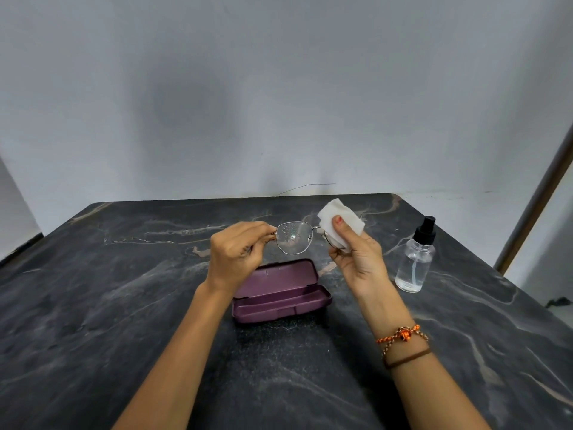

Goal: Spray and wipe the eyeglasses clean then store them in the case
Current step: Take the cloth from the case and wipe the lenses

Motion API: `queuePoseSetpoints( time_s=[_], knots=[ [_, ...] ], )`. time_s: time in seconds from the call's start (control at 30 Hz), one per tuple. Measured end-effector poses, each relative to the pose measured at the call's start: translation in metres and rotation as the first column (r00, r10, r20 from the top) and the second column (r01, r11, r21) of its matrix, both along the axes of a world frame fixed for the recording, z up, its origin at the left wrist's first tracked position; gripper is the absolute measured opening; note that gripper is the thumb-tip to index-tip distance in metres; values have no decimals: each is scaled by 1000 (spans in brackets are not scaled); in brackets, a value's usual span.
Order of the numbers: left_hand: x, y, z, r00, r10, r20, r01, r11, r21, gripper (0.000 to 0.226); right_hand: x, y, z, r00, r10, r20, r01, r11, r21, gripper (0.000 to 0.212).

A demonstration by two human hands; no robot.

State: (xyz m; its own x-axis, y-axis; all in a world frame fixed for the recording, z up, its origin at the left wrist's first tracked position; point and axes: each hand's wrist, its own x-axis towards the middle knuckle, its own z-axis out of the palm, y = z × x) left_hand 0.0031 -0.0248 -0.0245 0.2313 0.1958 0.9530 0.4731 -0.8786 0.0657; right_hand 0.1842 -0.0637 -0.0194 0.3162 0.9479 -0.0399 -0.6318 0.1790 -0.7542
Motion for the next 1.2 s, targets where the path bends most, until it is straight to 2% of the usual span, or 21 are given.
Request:
queuePoseSetpoints(
  time_s=[0.1,0.17,0.23,0.53,0.57,0.63,0.73,0.83,0.93,1.07,1.13,1.2],
  knots=[
    [1,-1,-2,1000,-4,-18,4,1000,8,10,-2,0,-1,974,42,-223,-46,999,-11,12],
    [2,-1,-3,1000,-8,-17,8,1000,6,10,-2,1,-1,953,74,-293,-68,997,32,11],
    [2,0,-3,1000,-7,-12,7,1000,4,10,-2,1,-1,957,94,-275,-79,995,65,9],
    [-2,1,-2,1000,8,8,-8,1000,-4,8,0,-1,0,995,-5,104,2,1000,28,9],
    [-2,1,-2,1000,6,5,-6,1000,-6,6,0,0,0,997,1,77,-3,1000,16,9],
    [-2,1,-2,1000,3,-4,-3,1000,-9,4,-1,-1,-1,993,51,-102,-50,999,10,12],
    [-2,2,-4,1000,11,-6,-11,1000,-19,10,-1,-1,0,949,121,-290,-98,991,94,15],
    [-1,2,-4,1000,15,0,-15,1000,-19,10,0,0,-1,959,139,-249,-110,986,128,13],
    [0,1,-4,1000,13,-2,-13,1000,-15,10,-1,1,-2,995,79,-56,-74,994,80,11],
    [1,0,-3,1000,5,-7,-5,1000,-12,9,0,0,-3,988,-26,153,24,1000,11,5],
    [2,-1,-3,1000,3,-20,-3,1000,-9,9,0,0,-3,992,-50,119,52,999,-7,6],
    [3,-2,-4,1000,4,-28,-4,1000,-3,10,-1,1,-3,996,-31,-83,30,999,-14,9]
  ],
)
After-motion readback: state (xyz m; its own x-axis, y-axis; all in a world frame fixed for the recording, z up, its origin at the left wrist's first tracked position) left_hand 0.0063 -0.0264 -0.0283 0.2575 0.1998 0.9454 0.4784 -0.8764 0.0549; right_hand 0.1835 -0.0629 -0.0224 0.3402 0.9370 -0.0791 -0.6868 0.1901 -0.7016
